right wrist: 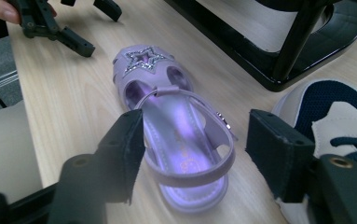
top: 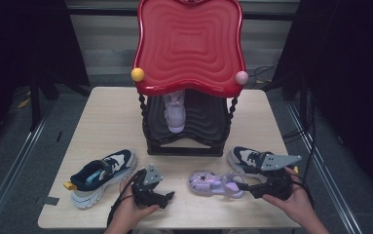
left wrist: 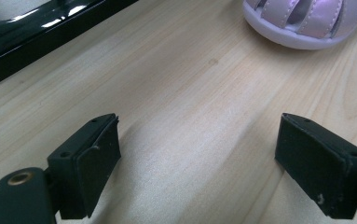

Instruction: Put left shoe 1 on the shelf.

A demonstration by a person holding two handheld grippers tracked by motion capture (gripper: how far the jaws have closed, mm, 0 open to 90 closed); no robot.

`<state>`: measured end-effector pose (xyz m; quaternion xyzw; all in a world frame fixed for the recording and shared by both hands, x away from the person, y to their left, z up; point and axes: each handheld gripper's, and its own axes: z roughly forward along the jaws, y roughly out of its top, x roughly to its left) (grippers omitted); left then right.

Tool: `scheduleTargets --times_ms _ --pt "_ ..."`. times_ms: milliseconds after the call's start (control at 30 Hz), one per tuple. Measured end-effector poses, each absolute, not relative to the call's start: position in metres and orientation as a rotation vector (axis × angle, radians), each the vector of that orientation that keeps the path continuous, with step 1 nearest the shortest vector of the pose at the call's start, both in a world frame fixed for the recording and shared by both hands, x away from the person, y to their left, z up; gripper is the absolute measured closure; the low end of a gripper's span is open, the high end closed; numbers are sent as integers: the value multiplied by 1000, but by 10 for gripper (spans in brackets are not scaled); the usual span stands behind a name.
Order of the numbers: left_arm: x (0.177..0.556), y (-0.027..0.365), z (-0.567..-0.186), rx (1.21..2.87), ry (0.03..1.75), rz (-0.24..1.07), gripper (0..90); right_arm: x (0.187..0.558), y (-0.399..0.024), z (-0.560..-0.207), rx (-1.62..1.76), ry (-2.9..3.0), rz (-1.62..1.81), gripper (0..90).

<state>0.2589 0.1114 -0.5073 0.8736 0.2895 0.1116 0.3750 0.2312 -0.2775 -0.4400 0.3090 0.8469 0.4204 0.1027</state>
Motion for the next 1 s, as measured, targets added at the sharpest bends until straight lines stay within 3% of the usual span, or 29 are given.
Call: scheduleTargets --times_ms 300,700,833,1000 --pt "259 111 -507 2236 741 285 132 241 -265 -447 916 2499 1196 509" --pt "259 111 -507 2236 741 285 132 248 -266 -460 960 2501 1178 591" --pt "259 111 -507 2236 741 286 132 249 -265 -462 952 2497 1164 672" --pt "259 111 -507 2236 741 285 132 247 -265 -461 941 2488 1153 708"
